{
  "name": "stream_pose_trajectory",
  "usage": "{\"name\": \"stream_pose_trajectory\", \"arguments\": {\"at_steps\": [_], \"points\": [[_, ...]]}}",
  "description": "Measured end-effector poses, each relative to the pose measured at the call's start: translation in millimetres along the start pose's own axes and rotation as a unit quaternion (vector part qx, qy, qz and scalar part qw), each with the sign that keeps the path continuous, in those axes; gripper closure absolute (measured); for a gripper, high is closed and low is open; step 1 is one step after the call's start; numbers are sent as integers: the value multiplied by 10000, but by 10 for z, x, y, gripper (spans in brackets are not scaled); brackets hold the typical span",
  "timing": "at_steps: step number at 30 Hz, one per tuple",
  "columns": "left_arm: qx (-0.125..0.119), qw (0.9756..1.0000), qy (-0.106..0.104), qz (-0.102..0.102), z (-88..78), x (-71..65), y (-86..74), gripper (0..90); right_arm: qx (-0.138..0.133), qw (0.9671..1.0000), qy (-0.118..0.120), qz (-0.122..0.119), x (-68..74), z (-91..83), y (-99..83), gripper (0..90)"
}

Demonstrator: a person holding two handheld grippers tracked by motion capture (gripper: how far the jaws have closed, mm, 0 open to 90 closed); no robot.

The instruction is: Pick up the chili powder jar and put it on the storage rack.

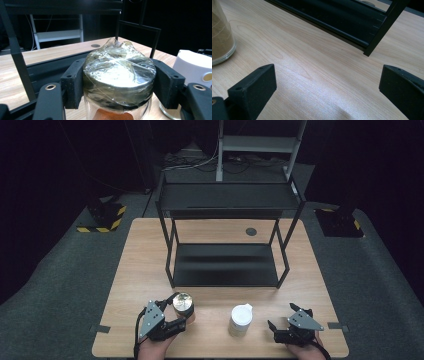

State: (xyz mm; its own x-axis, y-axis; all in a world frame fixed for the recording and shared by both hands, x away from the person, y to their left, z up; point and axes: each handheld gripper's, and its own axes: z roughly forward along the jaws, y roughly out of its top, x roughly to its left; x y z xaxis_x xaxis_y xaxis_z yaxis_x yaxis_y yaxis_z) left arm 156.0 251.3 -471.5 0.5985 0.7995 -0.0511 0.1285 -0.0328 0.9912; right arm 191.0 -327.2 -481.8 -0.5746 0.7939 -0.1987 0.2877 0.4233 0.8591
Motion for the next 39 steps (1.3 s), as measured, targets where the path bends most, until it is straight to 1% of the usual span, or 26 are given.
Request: {"name": "stream_pose_trajectory", "arguments": {"at_steps": [1,5,12,16,17,21,26,32,39], "points": [[-12,10000,18,34,-6,3,18,341,-1,10000,-1,1,0,0,0,0],[-38,10000,49,19,-12,12,49,341,-5,10000,-2,5,0,-1,-2,0],[-87,9999,74,57,5,26,136,341,-5,10000,1,4,-3,1,-2,0],[-105,9999,76,49,22,42,190,341,-1,10000,4,1,-4,1,0,0],[-128,9999,82,41,29,50,227,341,-3,10000,5,3,-5,1,-1,0],[-171,9998,87,-2,35,54,248,341,-6,10000,11,15,-8,-1,-3,0],[-172,9998,100,41,60,60,311,341,-7,10000,20,-6,-6,-1,-2,0],[-241,9996,102,64,100,74,404,341,-7,10000,20,0,-7,-1,-2,0],[-286,9995,95,138,148,85,527,341,-6,10000,20,0,-7,-1,-2,0]]}}
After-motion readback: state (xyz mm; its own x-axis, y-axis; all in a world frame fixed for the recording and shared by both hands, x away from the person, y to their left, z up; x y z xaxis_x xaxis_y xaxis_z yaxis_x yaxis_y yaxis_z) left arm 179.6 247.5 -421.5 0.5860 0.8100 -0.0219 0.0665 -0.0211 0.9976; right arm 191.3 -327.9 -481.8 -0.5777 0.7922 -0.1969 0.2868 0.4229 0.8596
